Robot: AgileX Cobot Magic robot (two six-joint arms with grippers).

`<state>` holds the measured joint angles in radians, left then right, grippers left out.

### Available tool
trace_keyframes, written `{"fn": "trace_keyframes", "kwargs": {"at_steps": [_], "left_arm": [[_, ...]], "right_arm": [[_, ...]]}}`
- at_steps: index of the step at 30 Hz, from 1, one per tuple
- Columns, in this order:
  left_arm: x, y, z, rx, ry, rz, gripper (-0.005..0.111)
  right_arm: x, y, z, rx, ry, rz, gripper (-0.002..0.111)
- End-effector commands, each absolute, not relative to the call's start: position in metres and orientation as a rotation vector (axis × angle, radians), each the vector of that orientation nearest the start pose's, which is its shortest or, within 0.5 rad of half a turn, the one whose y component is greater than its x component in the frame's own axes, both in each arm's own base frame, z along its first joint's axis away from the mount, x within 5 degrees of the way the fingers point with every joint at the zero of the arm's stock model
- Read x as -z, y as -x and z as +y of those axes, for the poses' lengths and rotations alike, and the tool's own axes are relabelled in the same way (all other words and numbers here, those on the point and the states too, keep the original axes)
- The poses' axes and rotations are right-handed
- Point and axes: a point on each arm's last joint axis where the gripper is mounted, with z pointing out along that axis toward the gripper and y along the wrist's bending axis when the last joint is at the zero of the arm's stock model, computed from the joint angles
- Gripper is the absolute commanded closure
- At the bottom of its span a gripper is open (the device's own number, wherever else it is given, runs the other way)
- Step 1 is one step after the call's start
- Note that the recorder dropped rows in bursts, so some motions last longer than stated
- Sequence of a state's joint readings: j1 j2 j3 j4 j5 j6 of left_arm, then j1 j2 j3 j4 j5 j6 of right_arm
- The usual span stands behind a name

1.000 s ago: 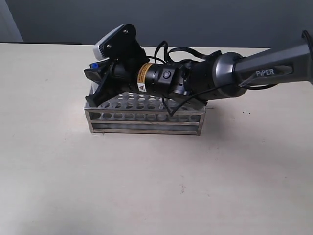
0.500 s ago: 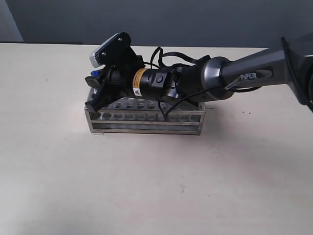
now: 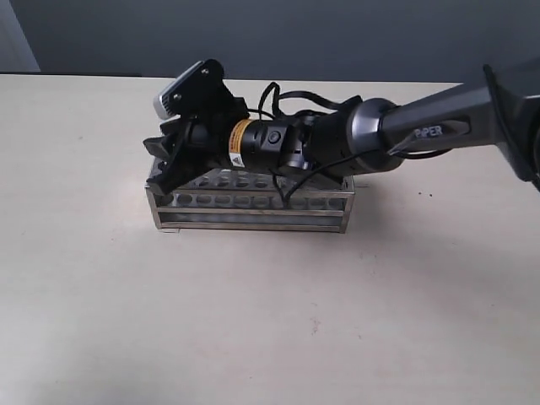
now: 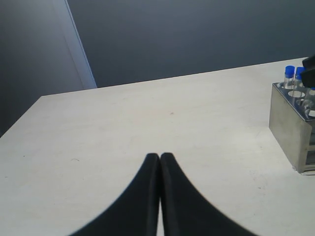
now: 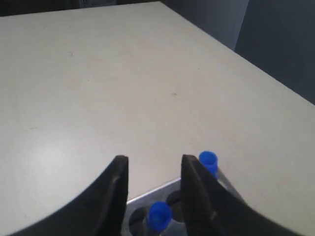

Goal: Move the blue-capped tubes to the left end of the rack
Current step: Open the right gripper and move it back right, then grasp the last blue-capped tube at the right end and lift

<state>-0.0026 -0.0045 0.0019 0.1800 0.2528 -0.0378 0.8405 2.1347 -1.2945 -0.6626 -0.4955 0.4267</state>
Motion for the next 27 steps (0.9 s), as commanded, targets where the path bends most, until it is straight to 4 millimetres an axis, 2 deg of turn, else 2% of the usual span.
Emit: {"fn": "trace_keyframes", "kwargs": {"at_steps": [1, 5, 8, 11, 14, 19, 23, 27], "left_arm": [[-0.192, -0.055, 0.003, -0.126, -0.090, 1.719, 0.106], [-0.192, -0.055, 0.003, -0.126, -0.090, 1.719, 0.106], [-0.192, -0.055, 0.003, -0.126, -0.090, 1.719, 0.106], [-0.192, -0.055, 0.003, -0.126, -0.090, 1.719, 0.106], [-0.192, -0.055, 0.003, -0.126, -0.090, 1.719, 0.106], [-0.192, -0.055, 0.003, -0.126, -0.090, 1.719, 0.106], [-0.192, -0.055, 0.003, -0.126, -0.090, 1.719, 0.106], [-0.192, -0.055, 0.003, -0.126, -0.090, 1.719, 0.106]], "right_arm": [[-0.196, -0.291, 0.354, -0.652, 1.100, 1.612, 0.067], [-0.235, -0.285, 0.340, -0.560, 1.106, 1.567, 0.068], [-0.257, -0.282, 0.323, -0.571, 1.064, 1.521, 0.068], [-0.262, -0.285, 0.296, -0.588, 0.960, 1.558, 0.068], [-0.253, -0.290, 0.265, -0.592, 0.860, 1.616, 0.068], [-0.215, -0.291, 0.225, -0.625, 0.771, 1.666, 0.068], [-0.190, -0.293, 0.211, -0.649, 0.723, 1.706, 0.068], [-0.167, -0.296, 0.213, -0.660, 0.729, 1.751, 0.067]]}}
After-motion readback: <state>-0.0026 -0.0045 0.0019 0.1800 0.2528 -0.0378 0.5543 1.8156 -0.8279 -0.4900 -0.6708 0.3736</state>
